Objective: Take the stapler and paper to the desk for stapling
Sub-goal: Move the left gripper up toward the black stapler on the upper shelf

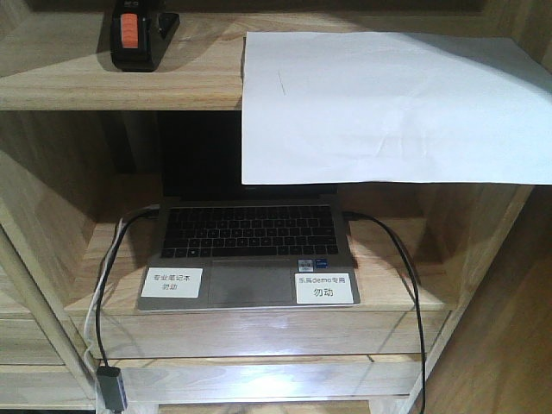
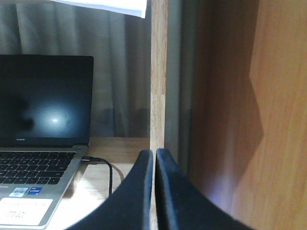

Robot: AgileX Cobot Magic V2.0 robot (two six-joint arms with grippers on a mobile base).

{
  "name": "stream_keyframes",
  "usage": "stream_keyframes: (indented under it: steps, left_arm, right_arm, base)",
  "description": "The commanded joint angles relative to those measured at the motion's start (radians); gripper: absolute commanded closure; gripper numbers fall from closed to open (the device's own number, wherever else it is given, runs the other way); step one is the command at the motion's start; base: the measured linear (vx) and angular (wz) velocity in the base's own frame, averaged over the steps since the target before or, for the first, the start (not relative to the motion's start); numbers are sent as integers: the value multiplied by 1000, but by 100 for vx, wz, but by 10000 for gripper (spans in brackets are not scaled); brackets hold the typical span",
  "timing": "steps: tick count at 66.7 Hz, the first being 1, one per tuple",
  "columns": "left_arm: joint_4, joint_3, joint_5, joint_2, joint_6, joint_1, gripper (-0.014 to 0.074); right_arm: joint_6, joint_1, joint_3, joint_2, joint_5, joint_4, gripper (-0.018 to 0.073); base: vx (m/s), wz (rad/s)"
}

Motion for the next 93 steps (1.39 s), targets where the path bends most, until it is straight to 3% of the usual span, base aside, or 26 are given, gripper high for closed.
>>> stream_keyframes:
  steps: [1, 29, 40, 51, 60, 86, 93]
  left_arm:
    - [-4, -45, -52, 35, -7, -4, 603]
    - [-4, -43, -56, 35, -15, -4, 564]
    - [-4, -43, -56, 35, -15, -4, 450]
    - [-6, -43, -55, 35, -15, -4, 261]
    - [-39, -43, -54, 35, -15, -4, 159]
    - [-61, -43, -40, 35, -14, -7, 147]
    - [-76, -43, -41, 35, -7, -54, 147]
  right_arm:
    - [-1, -2, 3, -15, -73, -1, 568]
    - [-1, -2, 3, -15, -73, -1, 568]
    - [-1, -2, 3, -15, -73, -1, 568]
    - [-1, -2, 3, -15, -73, -1, 568]
    - [-1, -2, 3, -15, -73, -1, 568]
    - [-1, -2, 3, -15, -73, -1, 568]
    - [-1, -2, 3, -15, -73, -1, 568]
  base:
    - [0, 0]
    - [0, 0]
    - [0, 0]
    - [0, 0]
    - [0, 0]
    - [0, 0]
    - [0, 0]
